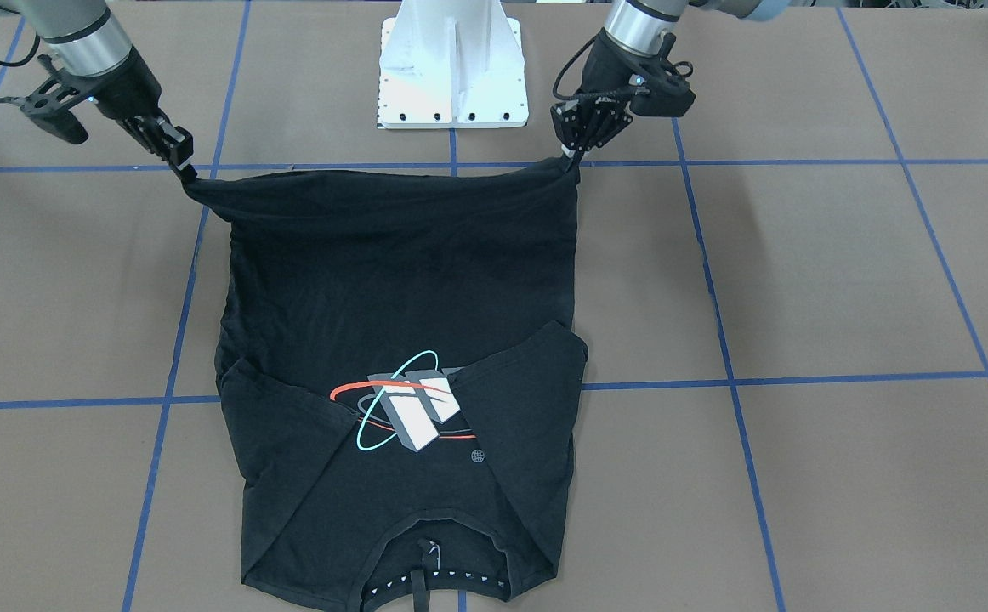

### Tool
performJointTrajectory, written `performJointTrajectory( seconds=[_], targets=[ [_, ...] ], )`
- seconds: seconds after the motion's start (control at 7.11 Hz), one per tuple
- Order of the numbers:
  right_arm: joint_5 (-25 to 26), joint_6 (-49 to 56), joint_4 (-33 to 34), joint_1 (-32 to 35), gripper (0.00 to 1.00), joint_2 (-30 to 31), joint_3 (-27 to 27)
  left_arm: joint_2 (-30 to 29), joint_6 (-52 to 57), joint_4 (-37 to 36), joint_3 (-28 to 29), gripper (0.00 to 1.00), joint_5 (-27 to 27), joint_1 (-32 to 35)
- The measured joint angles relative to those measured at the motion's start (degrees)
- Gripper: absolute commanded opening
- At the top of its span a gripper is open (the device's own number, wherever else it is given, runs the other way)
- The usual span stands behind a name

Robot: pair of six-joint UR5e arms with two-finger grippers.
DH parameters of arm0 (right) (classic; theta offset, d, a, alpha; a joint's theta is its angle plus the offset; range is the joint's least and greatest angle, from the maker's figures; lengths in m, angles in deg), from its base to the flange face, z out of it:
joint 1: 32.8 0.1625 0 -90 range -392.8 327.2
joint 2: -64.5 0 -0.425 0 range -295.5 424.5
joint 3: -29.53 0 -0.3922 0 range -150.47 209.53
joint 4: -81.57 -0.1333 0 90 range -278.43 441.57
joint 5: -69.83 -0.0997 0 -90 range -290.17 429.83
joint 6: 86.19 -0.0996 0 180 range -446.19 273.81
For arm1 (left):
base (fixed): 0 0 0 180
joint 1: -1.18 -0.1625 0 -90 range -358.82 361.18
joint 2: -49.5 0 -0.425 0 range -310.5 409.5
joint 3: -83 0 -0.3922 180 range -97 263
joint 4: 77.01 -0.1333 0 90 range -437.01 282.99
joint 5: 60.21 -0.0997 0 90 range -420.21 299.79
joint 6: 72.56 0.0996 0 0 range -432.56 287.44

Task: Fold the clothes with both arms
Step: 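Lift the hem with both grippers and fold it toward the collar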

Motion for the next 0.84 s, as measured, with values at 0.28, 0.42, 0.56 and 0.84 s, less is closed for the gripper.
performJointTrajectory(
  seconds=[0.28,0.42,0.56,0.84],
  targets=[
    [-1.71,9.92,16.69,6.68,0.00,-14.85,4.26,-3.45,3.21,0.30,4.85,0.00,1.91,6.06],
    [-1.87,14.46,21.12,9.56,0.00,-20.55,7.89,-4.51,4.45,1.78,7.80,0.00,2.36,8.28],
    [-1.96,18.33,22.85,12.16,0.00,-24.63,12.06,-5.17,5.10,4.74,11.10,0.00,2.54,9.96],
    [-1.43,23.01,23.31,15.09,0.00,-30.19,19.98,-8.19,5.42,8.66,17.65,0.00,2.61,12.21]
  ],
)
